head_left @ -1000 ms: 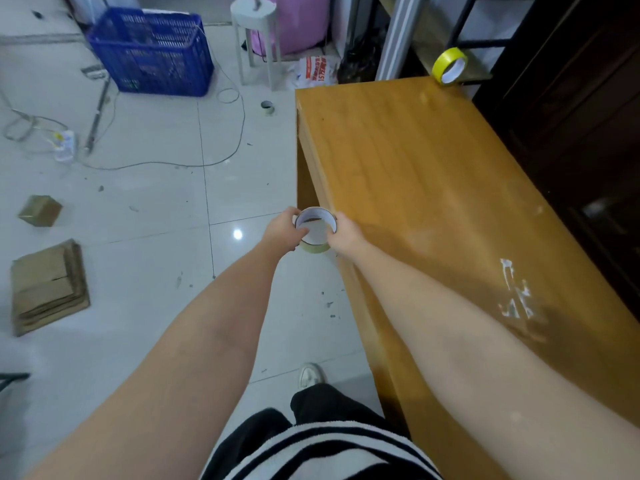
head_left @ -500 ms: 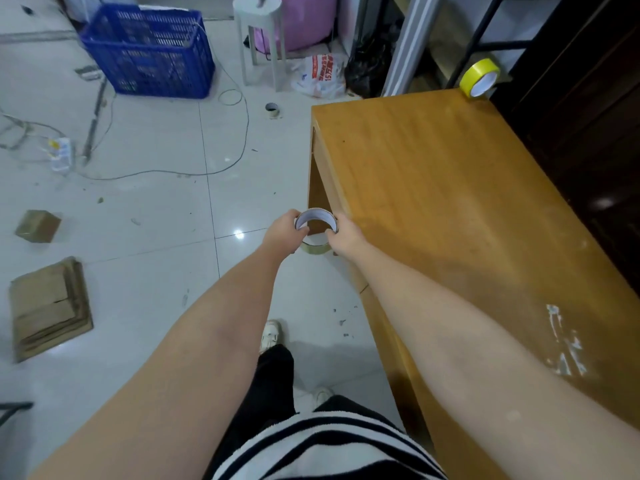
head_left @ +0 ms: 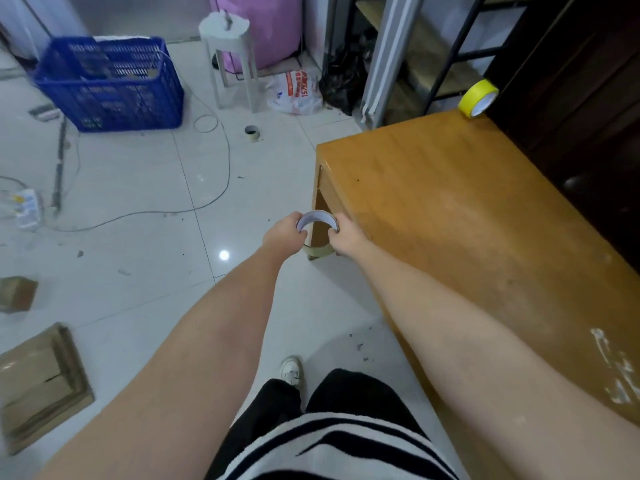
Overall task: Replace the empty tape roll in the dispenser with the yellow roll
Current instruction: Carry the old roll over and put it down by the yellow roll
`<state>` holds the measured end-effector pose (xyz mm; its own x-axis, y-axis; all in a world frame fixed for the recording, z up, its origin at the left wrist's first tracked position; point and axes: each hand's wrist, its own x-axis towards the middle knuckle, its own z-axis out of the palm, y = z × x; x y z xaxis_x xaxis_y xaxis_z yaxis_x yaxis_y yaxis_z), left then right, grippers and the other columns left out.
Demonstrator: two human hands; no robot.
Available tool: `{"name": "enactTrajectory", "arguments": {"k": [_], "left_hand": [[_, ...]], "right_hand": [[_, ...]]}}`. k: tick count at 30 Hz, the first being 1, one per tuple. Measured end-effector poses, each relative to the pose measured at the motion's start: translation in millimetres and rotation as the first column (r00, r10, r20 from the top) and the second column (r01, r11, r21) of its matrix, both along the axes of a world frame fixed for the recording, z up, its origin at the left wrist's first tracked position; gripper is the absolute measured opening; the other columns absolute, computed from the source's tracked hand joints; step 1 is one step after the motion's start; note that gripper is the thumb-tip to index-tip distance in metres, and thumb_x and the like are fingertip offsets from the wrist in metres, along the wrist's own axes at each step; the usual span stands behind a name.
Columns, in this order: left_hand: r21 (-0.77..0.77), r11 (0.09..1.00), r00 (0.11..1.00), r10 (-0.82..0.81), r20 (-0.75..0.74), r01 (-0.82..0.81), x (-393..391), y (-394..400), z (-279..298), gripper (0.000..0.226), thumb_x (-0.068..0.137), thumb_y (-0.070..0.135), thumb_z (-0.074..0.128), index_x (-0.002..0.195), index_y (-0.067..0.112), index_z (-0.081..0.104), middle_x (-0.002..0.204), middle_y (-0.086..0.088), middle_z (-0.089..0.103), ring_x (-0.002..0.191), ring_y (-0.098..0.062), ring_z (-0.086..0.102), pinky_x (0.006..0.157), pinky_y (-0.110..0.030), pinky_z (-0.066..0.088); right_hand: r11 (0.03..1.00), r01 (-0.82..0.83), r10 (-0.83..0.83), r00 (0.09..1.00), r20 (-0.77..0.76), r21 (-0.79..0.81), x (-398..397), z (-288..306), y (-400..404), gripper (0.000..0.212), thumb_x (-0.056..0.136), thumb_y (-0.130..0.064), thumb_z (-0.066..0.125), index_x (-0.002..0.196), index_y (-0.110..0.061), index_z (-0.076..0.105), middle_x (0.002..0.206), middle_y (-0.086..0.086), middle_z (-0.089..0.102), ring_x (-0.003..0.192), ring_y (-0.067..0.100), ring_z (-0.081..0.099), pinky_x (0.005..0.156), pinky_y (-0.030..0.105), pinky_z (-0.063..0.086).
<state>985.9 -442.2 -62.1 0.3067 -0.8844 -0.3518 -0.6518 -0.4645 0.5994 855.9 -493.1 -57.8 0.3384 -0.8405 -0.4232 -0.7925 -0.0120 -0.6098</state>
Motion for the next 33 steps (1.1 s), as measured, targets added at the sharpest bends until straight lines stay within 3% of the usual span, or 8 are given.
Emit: {"name": "enactTrajectory", "arguments": {"k": [5, 12, 15, 17, 19, 27, 31, 33], "left_hand": [[-0.029, 0.999, 0.997, -0.045, -0.064, 0.043, 14.5, -31.0, -0.7, 0.034, 0.096, 0.020, 0.047, 0.128, 0.012, 0.051, 0.117, -0.009, 0.062, 0.107, -0.030, 0.059, 0.084, -0.033, 0.044], [-0.025, 0.991, 0.857, -0.123, -0.500, 0.128, 5.2, -98.6, 6.5, 0.058, 0.085, 0.010, 0.063, 0.138, 0.022, 0.042, 0.118, 0.004, 0.051, 0.117, -0.017, 0.050, 0.094, -0.026, 0.040], [0.028, 0.951, 0.878, -0.274, -0.392, 0.309, 4.5, -139.5, 2.9, 0.092, 0.077, 0.017, 0.076, 0.151, 0.014, 0.020, 0.139, -0.001, 0.042, 0.135, -0.020, 0.038, 0.108, -0.033, 0.036], [0.031, 0.924, 0.889, -0.357, -0.286, 0.381, 5.1, -171.6, -0.3, 0.103, 0.072, 0.027, 0.081, 0.152, 0.014, 0.017, 0.149, -0.003, 0.035, 0.139, -0.022, 0.034, 0.111, -0.037, 0.035], [0.016, 0.898, 0.883, -0.429, -0.188, 0.440, 2.2, -203.0, 1.3, 0.102, 0.068, 0.032, 0.083, 0.149, 0.015, 0.024, 0.147, -0.004, 0.040, 0.135, -0.023, 0.040, 0.106, -0.036, 0.039], [0.021, 0.784, 0.784, -0.621, -0.012, 0.621, -25.0, -294.2, 5.6, 0.096, 0.064, 0.033, 0.085, 0.143, 0.017, 0.033, 0.137, -0.003, 0.049, 0.120, -0.024, 0.052, 0.097, -0.041, 0.047], [0.067, 0.698, 0.688, -0.715, 0.128, 0.713, -48.1, -317.0, -1.4, 0.090, 0.062, 0.041, 0.083, 0.136, 0.018, 0.037, 0.130, -0.003, 0.051, 0.111, -0.023, 0.055, 0.087, -0.043, 0.052], [0.075, 0.657, 0.638, -0.749, 0.175, 0.750, -58.7, -329.6, -4.5, 0.089, 0.064, 0.041, 0.081, 0.137, 0.017, 0.036, 0.131, -0.004, 0.050, 0.113, -0.025, 0.055, 0.087, -0.042, 0.052]], "right_hand": [[0.995, 0.098, -0.098, 0.995, 0.026, 0.013, 12.7, 0.2, -22.5, 0.033, 0.096, -0.008, 0.036, 0.127, -0.009, 0.047, 0.098, 0.014, 0.052, 0.085, 0.028, 0.051, 0.081, 0.041, 0.050], [0.967, 0.252, -0.252, 0.968, -0.003, 0.039, 1.7, 0.6, -82.7, 0.033, 0.094, -0.006, 0.035, 0.125, -0.003, 0.046, 0.097, 0.011, 0.048, 0.088, 0.030, 0.053, 0.078, 0.039, 0.047], [0.957, 0.289, -0.287, 0.956, -0.060, 0.012, -3.1, -3.3, -123.2, 0.042, 0.093, -0.005, 0.036, 0.134, -0.003, 0.042, 0.107, 0.016, 0.054, 0.110, 0.036, 0.059, 0.091, 0.041, 0.047], [0.951, 0.310, -0.309, 0.948, -0.074, 0.003, -6.8, -3.8, -150.2, 0.044, 0.094, -0.006, 0.036, 0.138, -0.004, 0.040, 0.122, 0.021, 0.057, 0.117, 0.036, 0.056, 0.089, 0.039, 0.046], [0.948, 0.317, -0.318, 0.944, -0.087, -0.017, -11.9, -2.0, -176.0, 0.039, 0.095, -0.006, 0.037, 0.133, -0.002, 0.042, 0.119, 0.022, 0.056, 0.116, 0.036, 0.055, 0.078, 0.036, 0.041], [0.905, 0.421, -0.425, 0.902, -0.075, -0.060, -39.9, -1.7, -241.2, 0.029, 0.093, -0.004, 0.038, 0.118, 0.001, 0.050, 0.118, 0.023, 0.059, 0.111, 0.036, 0.056, 0.086, 0.036, 0.043], [0.855, 0.518, -0.517, 0.852, -0.082, -0.020, -59.5, -12.2, -252.9, 0.021, 0.093, -0.005, 0.036, 0.108, -0.006, 0.051, 0.088, 0.012, 0.051, 0.099, 0.037, 0.059, 0.081, 0.040, 0.046], [0.822, 0.569, -0.566, 0.819, -0.093, 0.003, -66.4, -12.3, -258.7, 0.018, 0.094, -0.008, 0.036, 0.107, -0.009, 0.049, 0.088, 0.010, 0.049, 0.099, 0.036, 0.060, 0.082, 0.040, 0.047]]}}
